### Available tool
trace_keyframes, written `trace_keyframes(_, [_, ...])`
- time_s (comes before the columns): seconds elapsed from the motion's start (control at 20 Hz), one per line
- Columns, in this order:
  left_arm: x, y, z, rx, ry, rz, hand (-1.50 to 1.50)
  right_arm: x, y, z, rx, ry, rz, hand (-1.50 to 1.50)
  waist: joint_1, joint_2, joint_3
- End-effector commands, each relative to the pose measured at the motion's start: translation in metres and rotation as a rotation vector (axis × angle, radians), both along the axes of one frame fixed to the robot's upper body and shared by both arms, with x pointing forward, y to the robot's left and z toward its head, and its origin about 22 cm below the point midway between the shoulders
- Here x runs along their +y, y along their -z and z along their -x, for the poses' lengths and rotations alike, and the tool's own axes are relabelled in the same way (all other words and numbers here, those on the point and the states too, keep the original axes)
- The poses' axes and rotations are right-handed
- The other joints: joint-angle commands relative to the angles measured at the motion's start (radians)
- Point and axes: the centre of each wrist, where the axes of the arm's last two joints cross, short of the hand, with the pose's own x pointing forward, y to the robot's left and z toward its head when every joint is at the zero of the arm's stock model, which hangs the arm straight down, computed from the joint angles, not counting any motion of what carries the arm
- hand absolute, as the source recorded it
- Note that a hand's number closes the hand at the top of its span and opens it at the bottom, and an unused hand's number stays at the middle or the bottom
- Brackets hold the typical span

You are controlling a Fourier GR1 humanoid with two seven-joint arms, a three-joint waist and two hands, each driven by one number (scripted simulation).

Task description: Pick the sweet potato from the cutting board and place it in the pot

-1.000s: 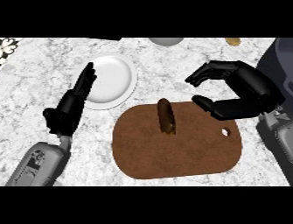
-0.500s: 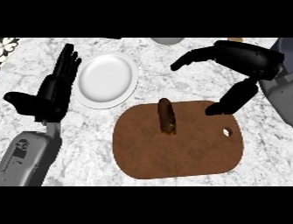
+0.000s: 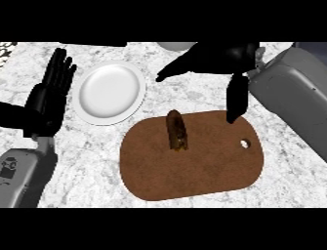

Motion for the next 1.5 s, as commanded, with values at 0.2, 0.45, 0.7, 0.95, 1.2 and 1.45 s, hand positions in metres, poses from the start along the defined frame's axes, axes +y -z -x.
trace_keyframes(0.2, [0.016, 0.000, -0.003, 0.004, -0.039, 0.008, 0.00, 0.070, 0.036, 0.005, -0.040, -0.108, 0.236, -1.50, -0.055, -0.009, 0.001])
trace_keyframes(0.45, [0.030, 0.003, 0.005, 0.029, -0.050, 0.008, 0.00, 0.090, 0.050, 0.000, -0.034, -0.073, 0.346, -1.50, -0.059, -0.011, 0.001])
trace_keyframes(0.7, [0.030, -0.006, 0.019, 0.025, -0.057, -0.004, 0.00, 0.105, 0.081, 0.009, -0.006, -0.038, 0.400, -1.50, -0.062, -0.015, 0.001])
trace_keyframes(0.95, [0.030, 0.005, 0.015, 0.021, -0.056, 0.004, 0.00, 0.083, 0.108, -0.001, 0.008, -0.055, 0.413, -1.50, -0.061, -0.011, 0.001])
trace_keyframes(1.2, [0.039, -0.002, 0.020, 0.026, -0.056, 0.009, 0.00, 0.098, 0.111, 0.012, -0.001, -0.095, 0.359, -1.50, -0.066, -0.015, 0.001])
trace_keyframes(1.45, [0.031, 0.003, 0.017, 0.009, -0.076, 0.006, 0.00, 0.113, 0.127, 0.031, -0.017, -0.108, 0.341, -1.50, -0.069, -0.015, 0.001])
